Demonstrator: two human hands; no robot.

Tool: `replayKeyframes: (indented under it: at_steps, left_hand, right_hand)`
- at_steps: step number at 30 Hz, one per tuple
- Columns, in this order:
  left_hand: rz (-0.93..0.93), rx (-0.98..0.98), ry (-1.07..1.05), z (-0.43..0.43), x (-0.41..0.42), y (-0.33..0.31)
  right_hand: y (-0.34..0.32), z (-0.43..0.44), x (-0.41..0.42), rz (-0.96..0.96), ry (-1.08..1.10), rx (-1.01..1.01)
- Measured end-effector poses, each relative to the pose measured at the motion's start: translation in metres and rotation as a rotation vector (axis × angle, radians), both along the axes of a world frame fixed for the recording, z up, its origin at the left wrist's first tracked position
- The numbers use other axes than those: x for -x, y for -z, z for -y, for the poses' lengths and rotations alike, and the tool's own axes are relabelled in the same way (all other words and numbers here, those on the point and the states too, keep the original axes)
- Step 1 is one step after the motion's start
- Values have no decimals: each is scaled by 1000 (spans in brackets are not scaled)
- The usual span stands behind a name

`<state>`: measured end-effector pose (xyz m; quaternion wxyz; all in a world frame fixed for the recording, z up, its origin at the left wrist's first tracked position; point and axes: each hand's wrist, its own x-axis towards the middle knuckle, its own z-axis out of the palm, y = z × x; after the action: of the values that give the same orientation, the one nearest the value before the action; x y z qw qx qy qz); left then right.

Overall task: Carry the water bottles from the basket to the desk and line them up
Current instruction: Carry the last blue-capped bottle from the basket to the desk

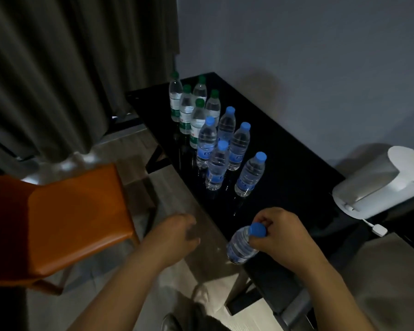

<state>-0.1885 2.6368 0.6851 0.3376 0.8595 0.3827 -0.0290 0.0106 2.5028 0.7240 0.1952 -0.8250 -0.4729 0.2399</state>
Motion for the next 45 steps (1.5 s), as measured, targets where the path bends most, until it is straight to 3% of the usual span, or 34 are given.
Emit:
replayKeyframes:
  at_steps: [17, 29, 38, 45]
  left_hand:
    - [-171, -52, 119, -102, -77, 23]
    - [-134, 21, 222, -152, -86, 29]
    - [-103, 54, 253, -175, -81, 32]
    - [-125, 50, 272, -184, -81, 28]
  right_hand:
    - [52, -94, -72, -6, 91, 46]
    - [64, -125, -73, -24, 176, 91]
    - [65, -131, -61, 37, 227, 114]
    - [40, -134, -53, 193, 196, 182]
